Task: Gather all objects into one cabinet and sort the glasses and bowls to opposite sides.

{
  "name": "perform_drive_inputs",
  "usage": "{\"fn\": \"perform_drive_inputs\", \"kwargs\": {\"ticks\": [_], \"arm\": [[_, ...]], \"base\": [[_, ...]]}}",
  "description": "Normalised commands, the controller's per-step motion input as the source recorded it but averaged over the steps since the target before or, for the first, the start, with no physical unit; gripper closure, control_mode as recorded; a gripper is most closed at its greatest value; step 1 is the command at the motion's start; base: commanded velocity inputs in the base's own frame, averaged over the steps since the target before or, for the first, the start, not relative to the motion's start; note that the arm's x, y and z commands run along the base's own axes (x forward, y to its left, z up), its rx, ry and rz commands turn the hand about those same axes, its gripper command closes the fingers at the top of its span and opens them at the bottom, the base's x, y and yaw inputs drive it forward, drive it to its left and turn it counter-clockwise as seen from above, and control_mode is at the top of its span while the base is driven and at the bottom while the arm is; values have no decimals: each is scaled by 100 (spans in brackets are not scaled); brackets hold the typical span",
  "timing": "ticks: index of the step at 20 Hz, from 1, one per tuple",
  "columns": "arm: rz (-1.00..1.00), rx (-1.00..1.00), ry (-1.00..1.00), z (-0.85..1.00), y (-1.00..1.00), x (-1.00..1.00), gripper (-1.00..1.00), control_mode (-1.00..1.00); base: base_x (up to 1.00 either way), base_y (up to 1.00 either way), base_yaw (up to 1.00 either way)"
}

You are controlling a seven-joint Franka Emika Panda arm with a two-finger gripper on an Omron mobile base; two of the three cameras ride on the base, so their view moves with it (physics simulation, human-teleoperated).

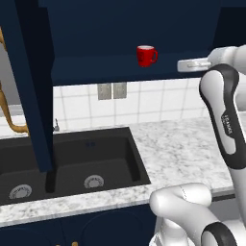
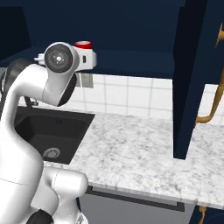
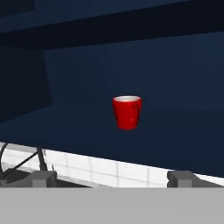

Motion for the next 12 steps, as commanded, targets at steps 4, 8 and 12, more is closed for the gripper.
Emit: {"fn": "perform_drive_inputs", "kwargs": {"ticks": [4, 8, 12], "arm": [[0, 0, 1, 0, 4, 42, -100, -100], [0, 0, 0, 0, 4, 46, -100, -100], [0, 0, 0, -3, 0, 61, -100, -100]], "base": [[0, 0, 0], [0, 0, 0], [0, 0, 0]]}}
